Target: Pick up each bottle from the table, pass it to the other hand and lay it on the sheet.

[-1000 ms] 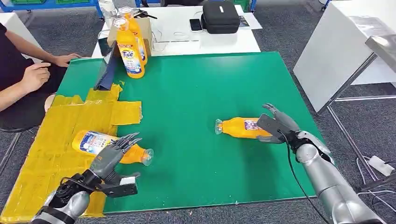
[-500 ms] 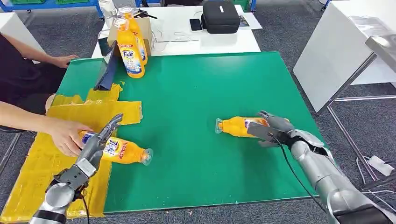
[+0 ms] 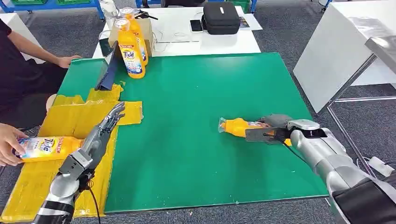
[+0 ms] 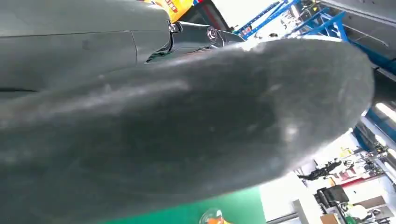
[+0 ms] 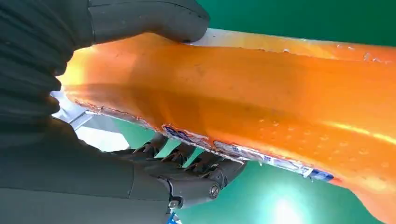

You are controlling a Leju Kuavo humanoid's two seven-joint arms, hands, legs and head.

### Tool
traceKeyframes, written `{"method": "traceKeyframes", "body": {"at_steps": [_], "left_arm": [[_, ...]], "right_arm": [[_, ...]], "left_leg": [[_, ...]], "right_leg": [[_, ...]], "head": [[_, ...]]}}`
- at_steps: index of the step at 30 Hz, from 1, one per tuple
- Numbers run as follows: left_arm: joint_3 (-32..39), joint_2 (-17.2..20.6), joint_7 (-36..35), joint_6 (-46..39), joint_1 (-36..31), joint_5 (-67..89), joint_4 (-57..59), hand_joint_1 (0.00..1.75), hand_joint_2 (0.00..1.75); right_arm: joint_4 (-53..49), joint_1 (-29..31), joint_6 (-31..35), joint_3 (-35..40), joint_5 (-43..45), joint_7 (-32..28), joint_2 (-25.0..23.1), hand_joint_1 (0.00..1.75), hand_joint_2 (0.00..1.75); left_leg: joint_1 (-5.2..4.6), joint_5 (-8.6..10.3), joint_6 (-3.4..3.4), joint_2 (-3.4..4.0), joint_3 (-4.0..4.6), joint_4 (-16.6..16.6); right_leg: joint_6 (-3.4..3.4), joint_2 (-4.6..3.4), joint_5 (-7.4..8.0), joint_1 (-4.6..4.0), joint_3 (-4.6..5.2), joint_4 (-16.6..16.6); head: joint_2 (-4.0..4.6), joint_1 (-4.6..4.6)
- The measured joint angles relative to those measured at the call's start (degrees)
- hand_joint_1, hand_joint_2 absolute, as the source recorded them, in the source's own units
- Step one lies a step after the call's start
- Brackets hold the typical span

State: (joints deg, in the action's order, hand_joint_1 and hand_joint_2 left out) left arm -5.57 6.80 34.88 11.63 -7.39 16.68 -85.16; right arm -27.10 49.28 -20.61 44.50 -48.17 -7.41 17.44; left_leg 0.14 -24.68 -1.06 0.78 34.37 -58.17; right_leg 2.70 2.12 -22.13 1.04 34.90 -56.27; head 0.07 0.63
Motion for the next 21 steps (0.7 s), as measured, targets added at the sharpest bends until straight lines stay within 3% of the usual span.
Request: {"method": "traceKeyframes", "body": {"at_steps": [1,8,9,10,21], "left_arm": [[-0.02,-0.15,0.0,0.04,-0.29,-0.31,0.16,0.0,0.0],[-0.46,-1.36,0.0,0.22,-3.08,-0.79,2.63,0.0,0.0],[-0.48,-1.4,-0.02,0.22,-3.34,-0.85,2.95,0.0,0.0],[-0.5,-1.46,-0.02,0.22,-3.63,-0.9,3.19,0.0,0.0],[-1.27,-1.84,0.02,-0.46,-4.78,-2.32,4.85,0.0,0.0]], "right_arm": [[0.2,0.17,-0.94,0.68,-0.18,-0.46,0.24,0.05,1.75],[1.33,-1.64,-3.32,5.24,-0.63,-1.48,2.12,0.0,1.75],[1.42,-2.04,-3.25,5.62,-0.63,-1.44,2.14,1.61,1.75],[1.49,-2.31,-3.17,5.81,-0.55,-1.4,2.21,1.75,1.75],[1.88,-1.6,-5.66,5.35,9.86,-1.24,3.58,1.75,1.75]], "left_leg": [[0.0,0.0,0.0,0.0,-0.03,0.0],[0.05,-0.08,-0.04,-0.09,-0.4,0.0],[0.05,-0.13,0.0,0.06,-0.49,0.01],[0.04,-0.16,0.0,0.31,-0.53,0.01],[0.03,0.01,-0.2,0.2,-0.62,0.01]], "right_leg": [[0.0,0.0,0.0,0.0,-0.03,0.01],[0.04,0.13,0.03,-0.03,-0.53,0.18],[0.04,-0.01,0.07,-0.03,-0.58,0.21],[0.04,-0.16,0.08,-0.02,-0.57,0.22],[0.18,-0.16,0.17,-0.02,-0.8,0.31]], "head": [[0.0,0.02],[0.0,-0.04],[0.0,0.04],[0.0,-0.02],[0.0,0.02]]}}
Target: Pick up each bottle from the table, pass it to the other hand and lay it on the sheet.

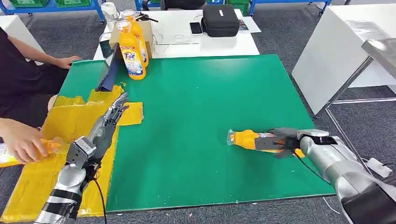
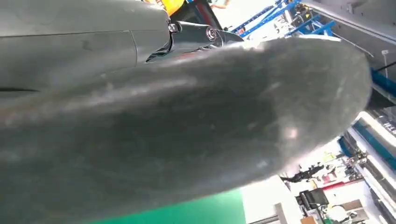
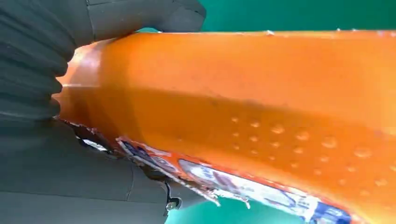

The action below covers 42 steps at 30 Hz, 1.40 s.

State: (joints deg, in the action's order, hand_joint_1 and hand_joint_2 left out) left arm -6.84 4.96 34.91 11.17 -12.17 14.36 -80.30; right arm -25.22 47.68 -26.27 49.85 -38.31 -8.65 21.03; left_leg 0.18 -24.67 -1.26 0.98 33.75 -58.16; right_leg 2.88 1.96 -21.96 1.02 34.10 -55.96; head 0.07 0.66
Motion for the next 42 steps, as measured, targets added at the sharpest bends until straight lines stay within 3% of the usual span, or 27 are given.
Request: {"method": "traceKeyframes", "body": {"at_steps": [4,9,12,13,19,25,29,42], "left_arm": [[0.02,0.06,0.02,-0.04,0.4,-0.74,0.07,0.0,0.0],[2.34,0.35,-1.27,2.41,5.82,-4.75,-3.98,0.0,0.0],[3.76,0.09,-2.4,4.89,8.21,-6.85,-6.64,0.0,0.0],[4.2,-0.3,-2.91,6.02,9.05,-8.31,-7.39,0.0,1.75],[5.57,-2.6,-5.49,10.8,12.3,-14.82,-10.93,0.0,1.75],[4.53,-5.26,-8.68,11.74,14.17,-17.68,-14.25,0.0,1.75],[2.67,-6.47,-9.33,10.25,14.51,-17.7,-15.43,0.0,1.75],[-0.72,-6.95,-9.68,8.02,13.77,-17.64,-15.94,0.0,1.75]], "right_arm": [[0.0,-0.1,1.7,-1.44,4.37,0.46,-0.43,1.75,1.75],[-2.81,-3.51,14.78,-9.93,19.59,-1.8,-5.43,1.75,1.75],[-8.99,-7.13,16.81,-15.42,24.75,-2.01,-9.55,1.75,1.75],[-11.44,-8.69,16.81,-16.77,26.14,-2.58,-10.69,1.75,1.75],[-25.14,-14.79,17.95,-20.59,27.45,-1.55,-17.2,1.75,1.75],[-33.46,-19.71,19.8,-17.4,24.26,-1.71,-26.29,1.75,1.75],[-34.51,-20.43,21.09,-14.34,24.34,-1.49,-30.57,1.75,1.75],[-30.65,-21.94,21.81,-7.5,24.67,-3.02,-37.35,1.75,1.75]], "left_leg": [[0.01,-0.01,0.0,-0.01,0.14,0.01],[0.05,-0.11,0.14,0.47,0.27,0.03],[0.08,0.03,0.17,0.5,0.57,0.02],[0.1,0.16,0.14,0.36,0.7,0.02],[0.16,0.19,0.2,0.07,1.16,0.03],[0.13,0.14,0.24,0.19,1.28,0.03],[0.14,0.17,0.24,0.09,1.38,0.03],[0.14,0.18,0.23,0.11,1.43,0.03]], "right_leg": [[0.01,-0.01,0.01,0.0,0.0,-0.03],[-0.05,-0.33,0.08,-0.04,0.37,-0.07],[-0.16,-0.43,0.15,-0.1,0.78,-0.13],[-0.18,-0.31,0.12,-0.12,0.84,-0.16],[-0.2,-0.01,0.1,-0.18,1.15,-0.21],[-0.2,-0.15,0.11,-0.16,1.43,-0.17],[-0.22,-0.05,0.08,-0.17,1.48,-0.18],[-0.21,-0.07,0.11,-0.19,1.57,-0.18]], "head": [[0.0,0.0],[0.0,-0.02],[0.0,0.0],[0.0,-0.02],[0.0,-0.04],[0.0,-0.04],[0.0,-0.04],[0.0,-0.04]]}}
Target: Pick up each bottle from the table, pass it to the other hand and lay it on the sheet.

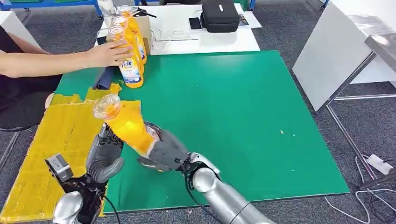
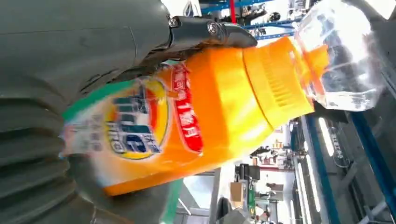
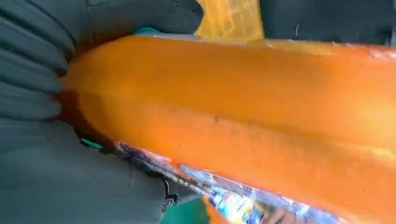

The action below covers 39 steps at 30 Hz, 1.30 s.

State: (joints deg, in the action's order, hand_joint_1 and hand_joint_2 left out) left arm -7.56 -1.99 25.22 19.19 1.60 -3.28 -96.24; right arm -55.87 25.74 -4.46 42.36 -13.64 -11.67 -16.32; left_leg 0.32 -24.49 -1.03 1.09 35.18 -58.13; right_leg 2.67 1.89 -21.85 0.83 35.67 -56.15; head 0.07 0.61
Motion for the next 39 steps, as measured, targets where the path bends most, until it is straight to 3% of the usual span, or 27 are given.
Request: {"method": "traceKeyframes", "body": {"at_steps": [9,10,19,34,35,36,39], "left_arm": [[-0.39,0.09,-0.42,-3.78,-0.39,4.99,0.05,0.05,1.75],[-0.48,0.09,-0.53,-4.22,-0.46,5.49,0.05,1.75,1.75],[-0.98,0.9,-0.17,-5.75,-0.43,8.22,1.03,1.75,1.75],[-1.29,1.53,0.74,-4.85,-0.51,8.83,1.82,1.75,1.75],[-1.33,1.55,0.87,-4.83,-0.53,9.03,1.82,1.75,1.75],[-1.36,1.55,0.9,-4.79,-0.57,9.14,1.82,1.75,1.75],[-1.66,1.66,1.11,-5.22,-0.85,10.76,1.79,1.75,1.75]], "right_arm": [[3.81,-0.39,0.5,4.6,2.12,-0.5,-2.93,1.75,1.75],[3.98,-0.36,0.59,5.19,2.65,-0.24,-3.06,1.75,1.75],[6.41,1.63,2.97,11.87,7.5,1.14,-3.2,1.75,1.75],[9.18,2.4,4.39,12.88,6.89,-0.02,-3.2,1.75,1.75],[9.31,2.4,4.5,12.62,6.41,-0.22,-3.2,1.33,1.75],[9.42,2.39,4.52,12.42,6.1,-0.37,-3.2,0.0,1.75],[9.64,2.28,6.52,11.81,3.47,-0.33,-3.2,0.0,1.75]], "left_leg": [[-0.02,0.01,0.0,0.02,0.09,0.0],[-0.02,0.01,0.0,0.02,0.09,0.0],[-0.02,0.01,0.0,0.02,0.11,0.0],[-0.03,0.01,0.0,0.02,0.14,0.0],[-0.03,0.01,0.0,0.02,0.14,0.0],[-0.02,0.01,0.0,0.02,0.14,0.0],[-0.02,0.01,0.0,0.02,0.14,0.0]], "right_leg": [[0.0,0.0,0.0,0.04,0.08,0.01],[0.0,0.0,0.0,0.05,0.08,0.01],[0.0,-0.01,0.01,0.03,0.15,0.01],[0.0,-0.01,0.01,0.04,0.17,0.01],[0.0,-0.01,0.01,0.04,0.18,0.01],[0.0,-0.01,0.01,0.03,0.17,0.01],[0.0,-0.01,0.01,0.03,0.17,0.0]], "head": [[0.0,0.0],[0.0,-0.02],[0.0,-0.02],[0.0,0.0],[0.0,0.0],[0.0,-0.02],[0.0,-0.02]]}}
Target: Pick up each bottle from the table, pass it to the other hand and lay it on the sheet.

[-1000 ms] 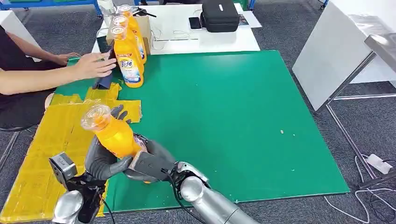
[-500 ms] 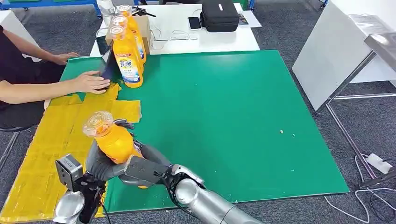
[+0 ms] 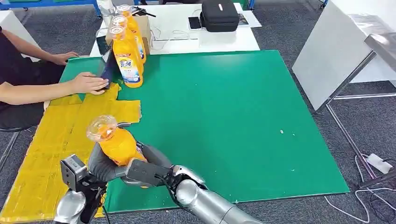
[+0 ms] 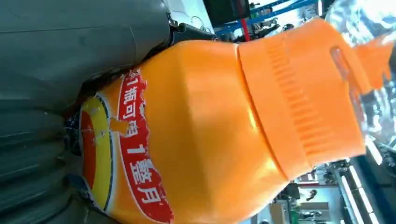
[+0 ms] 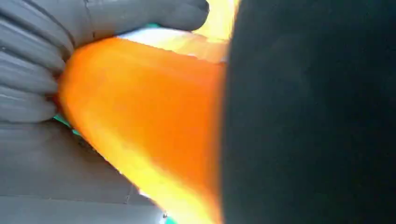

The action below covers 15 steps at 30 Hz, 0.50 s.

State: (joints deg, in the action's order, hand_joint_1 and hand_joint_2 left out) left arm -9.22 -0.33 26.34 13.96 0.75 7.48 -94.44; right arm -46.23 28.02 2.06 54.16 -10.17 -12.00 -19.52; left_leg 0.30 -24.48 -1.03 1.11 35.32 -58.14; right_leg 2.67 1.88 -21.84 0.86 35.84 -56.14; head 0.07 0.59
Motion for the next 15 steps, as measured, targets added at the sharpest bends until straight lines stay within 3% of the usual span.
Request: {"method": "traceKeyframes", "body": {"at_steps": [5,6,12,15], "left_arm": [[-0.48,0.67,0.13,-4.8,0.47,7.22,-1.16,1.75,1.75],[-0.44,0.96,0.15,-5.9,0.79,8.64,-1.66,1.75,1.75],[3.79,2.67,2.47,-23.68,4.92,29.63,-5.88,1.75,1.75],[5.16,3.06,2.58,-26.69,6.2,32.35,-6.92,1.75,1.75]], "right_arm": [[-2.05,-1.0,3.64,-3.55,-6.41,2.16,2.57,0.0,1.75],[-3.18,-1.65,3.75,-4.76,-7.4,2.47,3.83,0.0,0.0],[-16.01,-11.48,1.43,-18.02,-13.88,1.22,17.28,0.0,0.0],[-21.8,-16.45,-1.12,-24.09,-15.43,0.09,21.32,0.0,0.0]], "left_leg": [[-0.01,0.0,0.0,-0.02,0.0,0.0],[-0.01,0.0,0.0,-0.05,0.01,0.0],[-0.11,-0.03,-0.04,-0.42,0.11,-0.01],[-0.14,-0.06,-0.07,-0.42,0.2,0.0]], "right_leg": [[0.0,0.02,0.01,0.02,-0.01,0.01],[0.0,0.08,0.01,0.02,-0.04,0.01],[0.03,0.37,-0.02,0.12,-0.13,0.09],[0.05,0.35,-0.01,0.13,-0.05,0.09]], "head": [[0.0,0.04],[0.0,0.0],[0.0,-0.02],[0.0,0.02]]}}
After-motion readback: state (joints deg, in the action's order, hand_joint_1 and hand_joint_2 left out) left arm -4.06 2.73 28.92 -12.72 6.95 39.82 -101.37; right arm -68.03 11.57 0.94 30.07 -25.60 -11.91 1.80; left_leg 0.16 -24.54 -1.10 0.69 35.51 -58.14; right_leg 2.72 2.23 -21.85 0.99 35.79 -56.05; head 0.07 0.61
